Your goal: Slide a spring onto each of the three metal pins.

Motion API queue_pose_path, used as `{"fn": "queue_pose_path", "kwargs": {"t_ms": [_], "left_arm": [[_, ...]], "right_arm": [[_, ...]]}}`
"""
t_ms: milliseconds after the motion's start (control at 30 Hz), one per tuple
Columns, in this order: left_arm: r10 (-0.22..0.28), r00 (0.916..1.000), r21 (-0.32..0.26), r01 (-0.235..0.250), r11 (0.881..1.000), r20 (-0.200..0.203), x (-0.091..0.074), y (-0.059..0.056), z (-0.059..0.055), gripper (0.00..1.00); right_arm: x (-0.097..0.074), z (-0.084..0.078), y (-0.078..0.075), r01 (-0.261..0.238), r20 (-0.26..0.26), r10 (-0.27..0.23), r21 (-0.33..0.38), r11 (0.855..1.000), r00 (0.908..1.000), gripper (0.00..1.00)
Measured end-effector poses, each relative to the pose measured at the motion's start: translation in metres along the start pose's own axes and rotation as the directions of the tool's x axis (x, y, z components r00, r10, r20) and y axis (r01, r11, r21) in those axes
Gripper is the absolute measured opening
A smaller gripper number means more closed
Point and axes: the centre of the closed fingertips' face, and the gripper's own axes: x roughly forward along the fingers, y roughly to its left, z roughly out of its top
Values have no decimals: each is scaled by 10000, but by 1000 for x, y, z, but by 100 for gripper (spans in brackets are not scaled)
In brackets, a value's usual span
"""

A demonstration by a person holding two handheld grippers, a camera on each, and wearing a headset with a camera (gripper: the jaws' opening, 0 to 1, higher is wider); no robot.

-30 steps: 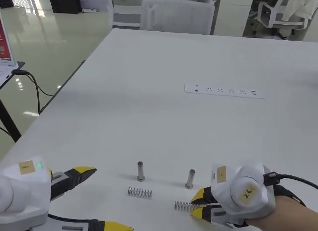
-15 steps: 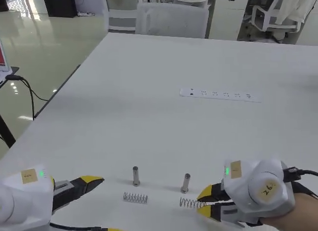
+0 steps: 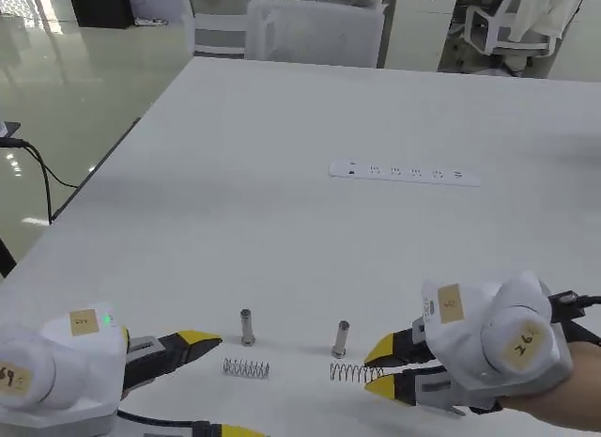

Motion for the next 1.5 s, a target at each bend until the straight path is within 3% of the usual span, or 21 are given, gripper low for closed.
{"fn": "queue_pose_path", "kwargs": {"t_ms": [267,367,733,1100,1500], "left_arm": [[-692,9975,216,695,9973,-130,18,-13,4,62],[-1041,9946,314,1039,9941,48,26,-21,10,54],[-1886,9817,845,1901,9781,-246,52,-42,14,36],[-2383,9706,1214,2405,9630,-329,71,-50,22,23],[-2692,9623,1553,2718,9498,-375,75,-55,24,7]], "right_arm": [[1,-3,2,-18,-18,18,46,10000,10000,8],[1,-2,4,-37,58,37,128,9999,10000,8],[4,2,10,-156,62,156,-61,9999,9999,8],[0,8,13,-182,208,187,-230,9996,9996,8],[-6,11,13,-163,340,172,-283,9995,9993,8]]}}
